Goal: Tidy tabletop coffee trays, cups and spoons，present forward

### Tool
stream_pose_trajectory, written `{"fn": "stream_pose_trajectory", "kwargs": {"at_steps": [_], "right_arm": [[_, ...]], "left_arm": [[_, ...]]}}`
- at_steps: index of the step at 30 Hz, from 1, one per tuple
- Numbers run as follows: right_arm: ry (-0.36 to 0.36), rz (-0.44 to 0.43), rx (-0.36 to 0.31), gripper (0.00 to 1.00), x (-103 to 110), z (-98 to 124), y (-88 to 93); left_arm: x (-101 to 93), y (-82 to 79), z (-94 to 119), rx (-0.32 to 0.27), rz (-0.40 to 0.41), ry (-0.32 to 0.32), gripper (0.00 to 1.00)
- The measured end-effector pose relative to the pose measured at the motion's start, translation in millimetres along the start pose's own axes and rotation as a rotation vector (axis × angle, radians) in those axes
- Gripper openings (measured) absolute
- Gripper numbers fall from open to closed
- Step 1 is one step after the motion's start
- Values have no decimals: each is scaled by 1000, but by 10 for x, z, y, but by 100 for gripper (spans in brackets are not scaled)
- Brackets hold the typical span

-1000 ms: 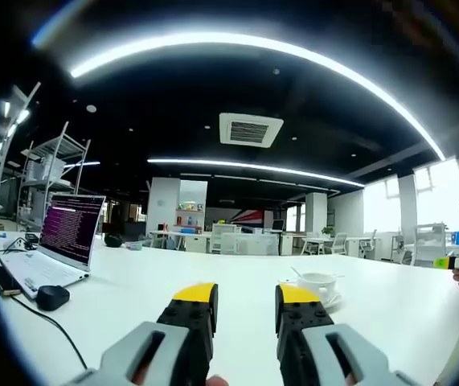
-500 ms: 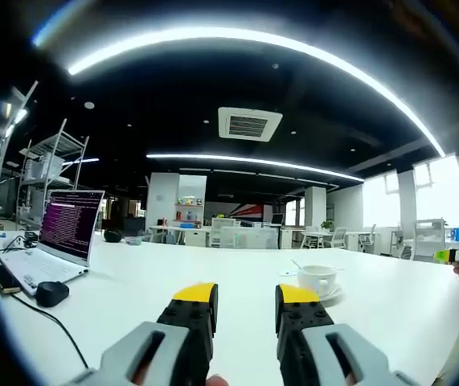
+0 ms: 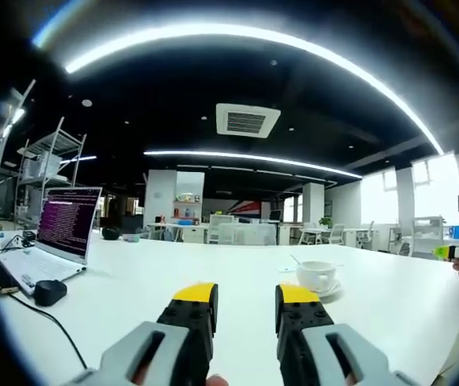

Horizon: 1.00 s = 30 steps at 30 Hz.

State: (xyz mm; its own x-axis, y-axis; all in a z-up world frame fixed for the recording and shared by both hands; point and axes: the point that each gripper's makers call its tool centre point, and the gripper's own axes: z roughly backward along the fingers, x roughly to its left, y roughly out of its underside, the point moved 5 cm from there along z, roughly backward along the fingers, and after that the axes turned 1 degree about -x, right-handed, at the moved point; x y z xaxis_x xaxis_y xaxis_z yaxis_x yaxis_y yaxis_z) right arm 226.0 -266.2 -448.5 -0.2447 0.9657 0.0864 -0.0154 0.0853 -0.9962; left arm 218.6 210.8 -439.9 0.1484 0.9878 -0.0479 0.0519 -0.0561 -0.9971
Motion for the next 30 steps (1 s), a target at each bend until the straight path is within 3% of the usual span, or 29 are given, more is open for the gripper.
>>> {"fn": "stream_pose_trajectory", "kwargs": {"at_steps": [30], "right_arm": [[-22, 0, 25, 37, 76, -128, 73]], "left_arm": [[46, 68, -40, 15, 11, 1, 30]]}}
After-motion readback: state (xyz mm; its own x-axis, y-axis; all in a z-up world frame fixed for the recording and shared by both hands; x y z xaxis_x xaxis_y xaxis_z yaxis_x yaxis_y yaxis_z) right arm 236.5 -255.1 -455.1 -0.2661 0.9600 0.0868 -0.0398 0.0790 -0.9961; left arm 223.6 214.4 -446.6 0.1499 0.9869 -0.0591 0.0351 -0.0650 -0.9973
